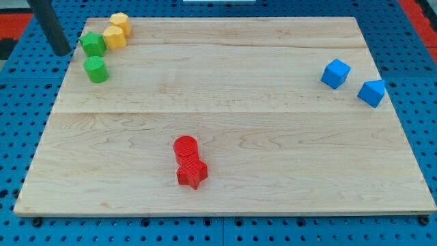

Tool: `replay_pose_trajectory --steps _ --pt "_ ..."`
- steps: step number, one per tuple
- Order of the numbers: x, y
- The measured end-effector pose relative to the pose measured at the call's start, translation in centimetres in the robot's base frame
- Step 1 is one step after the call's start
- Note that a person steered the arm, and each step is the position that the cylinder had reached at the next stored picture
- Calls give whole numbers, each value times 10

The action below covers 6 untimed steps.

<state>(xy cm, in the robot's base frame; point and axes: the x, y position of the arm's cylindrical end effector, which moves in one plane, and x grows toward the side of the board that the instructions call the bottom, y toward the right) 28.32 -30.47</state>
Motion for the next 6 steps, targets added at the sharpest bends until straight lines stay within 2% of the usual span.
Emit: replay_pose_trajectory --steps 1,2,3,4,6 --pt "-17 42" --pt "24 44" --pt "31 1" --pt "95 7" --pt "165 20"
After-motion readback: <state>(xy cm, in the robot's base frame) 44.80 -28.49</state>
